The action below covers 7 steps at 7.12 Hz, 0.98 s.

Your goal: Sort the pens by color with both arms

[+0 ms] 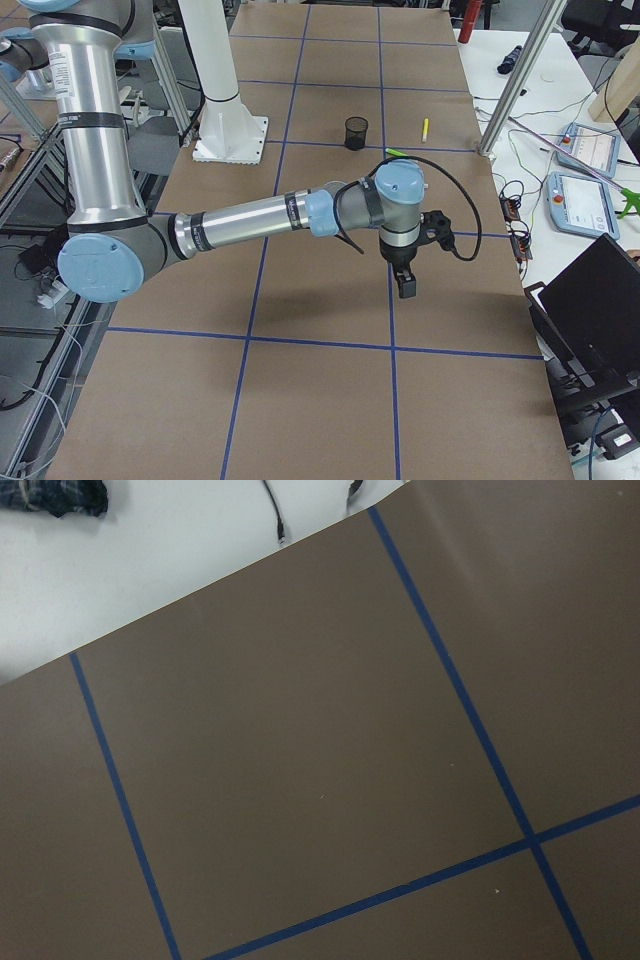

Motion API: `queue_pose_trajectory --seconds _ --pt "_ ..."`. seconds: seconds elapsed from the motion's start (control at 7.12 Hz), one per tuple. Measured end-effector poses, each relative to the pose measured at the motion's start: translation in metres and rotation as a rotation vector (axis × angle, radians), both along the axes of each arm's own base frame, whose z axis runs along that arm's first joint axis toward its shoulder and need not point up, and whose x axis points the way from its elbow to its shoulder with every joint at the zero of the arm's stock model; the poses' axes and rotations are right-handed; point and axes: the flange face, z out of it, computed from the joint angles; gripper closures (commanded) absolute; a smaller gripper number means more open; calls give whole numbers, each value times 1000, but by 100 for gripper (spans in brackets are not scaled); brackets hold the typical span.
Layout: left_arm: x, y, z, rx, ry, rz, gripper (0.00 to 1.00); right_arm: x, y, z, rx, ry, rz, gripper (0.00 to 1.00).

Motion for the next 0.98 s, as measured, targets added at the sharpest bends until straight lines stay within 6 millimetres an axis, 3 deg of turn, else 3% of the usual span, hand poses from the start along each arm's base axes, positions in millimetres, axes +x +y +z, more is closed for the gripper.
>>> queue_pose_trajectory --seconds 0.14,0.42,0.7,0.98 --pt "-8 15 45 -20 0 -12 0 10 26 39 -54 10 13 1" --pt "-19 49 120 -44 3 -26 0 23 62 84 -102 35 33 1" --pt "-21 59 174 -153 4 -53 0 23 71 97 -128 26 33 1" --pt "-26 74 201 -259 93 -92 0 20 70 95 -132 -3 32 1"
